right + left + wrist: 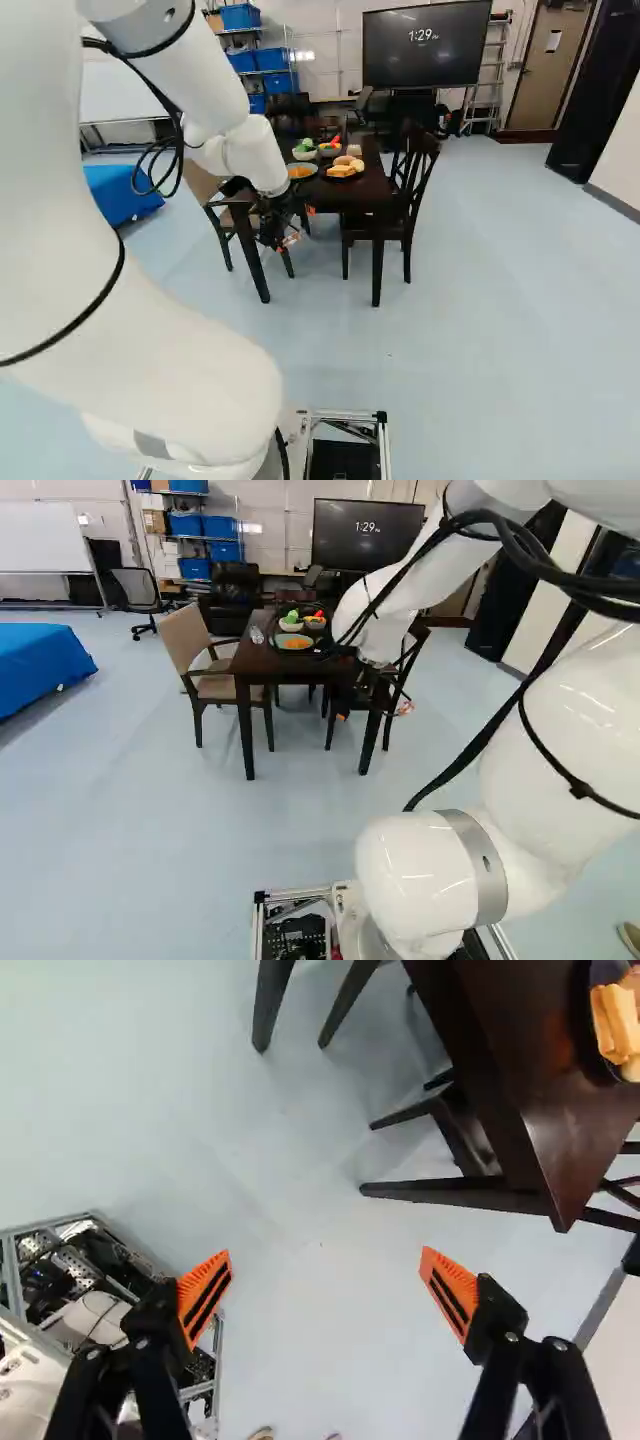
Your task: Move the croissant to the empty plate
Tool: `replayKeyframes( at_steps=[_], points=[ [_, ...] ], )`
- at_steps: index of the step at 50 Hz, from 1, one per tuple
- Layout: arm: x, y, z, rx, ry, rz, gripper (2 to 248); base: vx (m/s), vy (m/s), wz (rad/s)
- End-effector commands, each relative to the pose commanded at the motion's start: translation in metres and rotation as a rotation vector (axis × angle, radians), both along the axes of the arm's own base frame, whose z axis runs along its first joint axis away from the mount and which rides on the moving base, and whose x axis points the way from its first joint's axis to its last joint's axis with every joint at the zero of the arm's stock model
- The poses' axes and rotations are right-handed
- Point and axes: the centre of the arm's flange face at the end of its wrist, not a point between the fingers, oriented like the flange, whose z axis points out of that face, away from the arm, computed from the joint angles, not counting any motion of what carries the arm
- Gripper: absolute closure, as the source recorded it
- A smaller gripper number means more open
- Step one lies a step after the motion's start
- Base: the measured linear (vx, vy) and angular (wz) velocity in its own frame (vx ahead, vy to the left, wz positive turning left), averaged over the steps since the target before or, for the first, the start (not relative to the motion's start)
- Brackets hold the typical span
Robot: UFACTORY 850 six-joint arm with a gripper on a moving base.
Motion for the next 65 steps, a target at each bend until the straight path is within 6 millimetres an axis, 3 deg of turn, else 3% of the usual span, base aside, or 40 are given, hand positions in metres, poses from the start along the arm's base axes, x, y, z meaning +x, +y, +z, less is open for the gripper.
replayKeyframes(
  at_steps=[34, 65],
  points=[
    [-0.039, 0.003, -0.046, 0.213, -0.288, -0.273, 3, 0.0, 0.0, 0.0],
    [-0.077, 0.005, -0.073, 0.425, -0.49, -0.436, 3, 0.0, 0.0, 0.0]
  ],
)
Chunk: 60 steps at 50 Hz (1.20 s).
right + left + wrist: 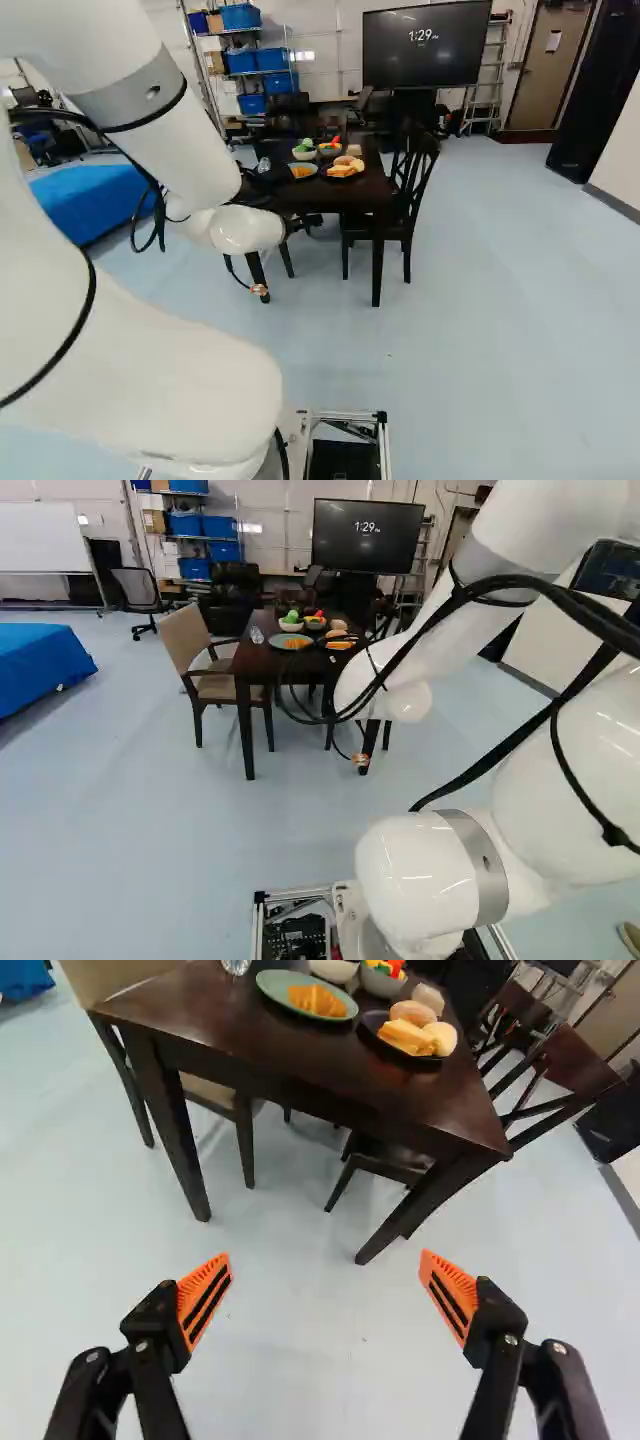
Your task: Move the croissant to the empty plate
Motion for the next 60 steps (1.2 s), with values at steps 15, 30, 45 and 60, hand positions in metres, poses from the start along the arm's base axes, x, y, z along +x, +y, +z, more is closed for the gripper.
replayKeyframes(
  at_steps=[15, 30, 45, 60],
  points=[
    [-0.016, 0.001, -0.009, 0.083, -0.079, -0.045, 3, 0.0, 0.0, 0.0],
    [-0.029, 0.001, -0.015, 0.151, -0.139, -0.076, 3, 0.0, 0.0, 0.0],
    [-0.038, 0.002, -0.019, 0.201, -0.183, -0.096, 3, 0.0, 0.0, 0.0],
    [-0.045, 0.002, -0.022, 0.233, -0.21, -0.107, 3, 0.0, 0.0, 0.0]
  ],
)
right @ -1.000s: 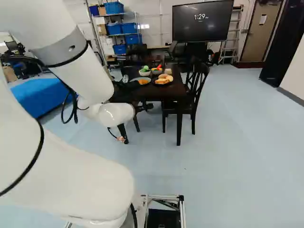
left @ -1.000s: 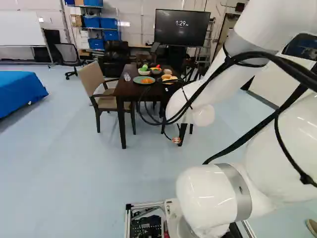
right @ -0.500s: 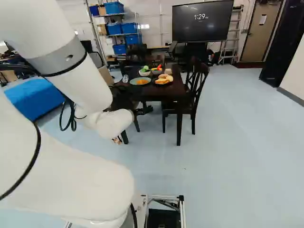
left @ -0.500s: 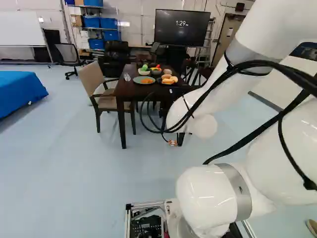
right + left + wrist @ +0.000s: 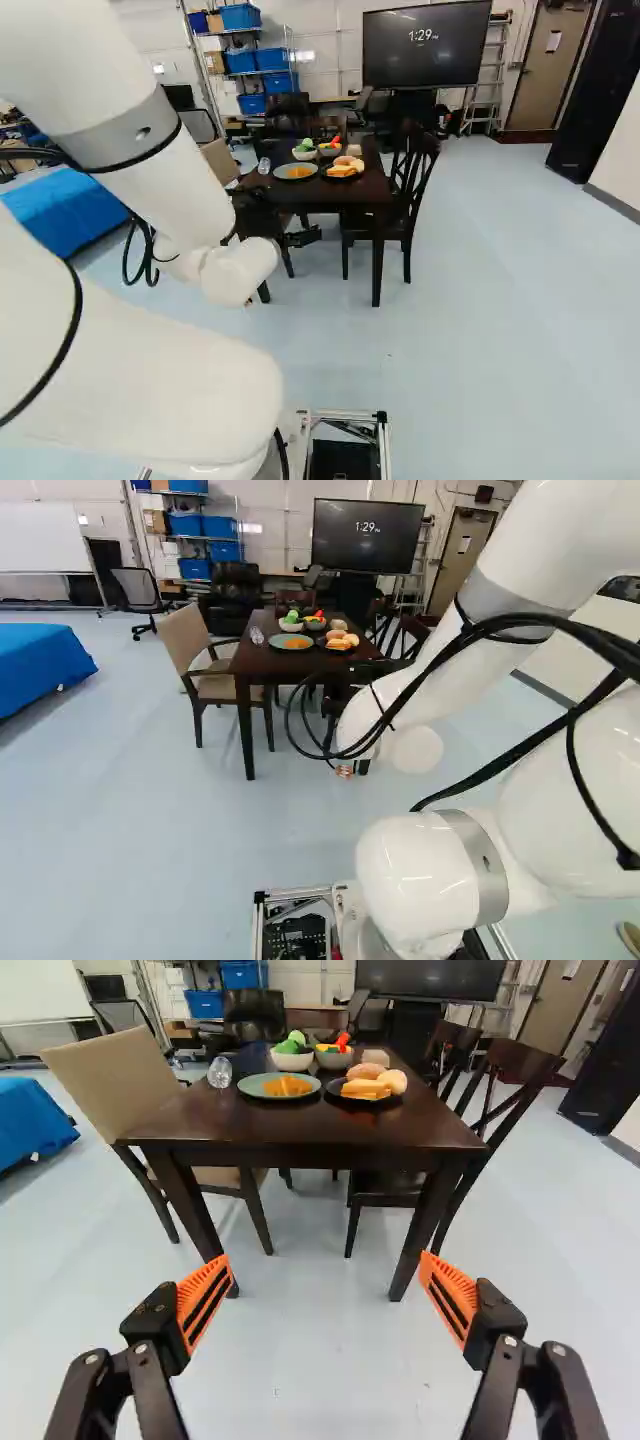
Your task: Move the croissant to the empty plate
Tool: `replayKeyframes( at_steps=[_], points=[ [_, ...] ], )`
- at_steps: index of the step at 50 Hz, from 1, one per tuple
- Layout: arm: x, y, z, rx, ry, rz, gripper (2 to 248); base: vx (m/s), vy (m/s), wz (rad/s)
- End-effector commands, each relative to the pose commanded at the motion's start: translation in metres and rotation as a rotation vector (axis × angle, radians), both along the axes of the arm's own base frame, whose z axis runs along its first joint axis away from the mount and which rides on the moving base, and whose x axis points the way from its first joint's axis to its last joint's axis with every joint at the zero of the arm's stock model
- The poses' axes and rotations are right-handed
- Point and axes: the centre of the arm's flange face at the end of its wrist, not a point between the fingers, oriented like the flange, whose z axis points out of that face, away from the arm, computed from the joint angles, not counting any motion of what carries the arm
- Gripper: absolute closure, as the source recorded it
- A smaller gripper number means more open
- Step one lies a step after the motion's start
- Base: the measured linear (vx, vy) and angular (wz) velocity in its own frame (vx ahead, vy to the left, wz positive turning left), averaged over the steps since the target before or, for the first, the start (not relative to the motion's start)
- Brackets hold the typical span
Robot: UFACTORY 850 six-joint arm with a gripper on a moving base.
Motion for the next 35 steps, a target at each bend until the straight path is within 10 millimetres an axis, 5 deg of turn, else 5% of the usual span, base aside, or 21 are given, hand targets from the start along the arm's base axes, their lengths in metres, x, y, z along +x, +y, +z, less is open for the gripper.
replayKeyframes(
  at_steps=[35],
  points=[
    [-0.0027, 0.0001, -0.0011, 0.013, -0.012, -0.004, 3, 0.0, 0.0, 0.0]
  ],
)
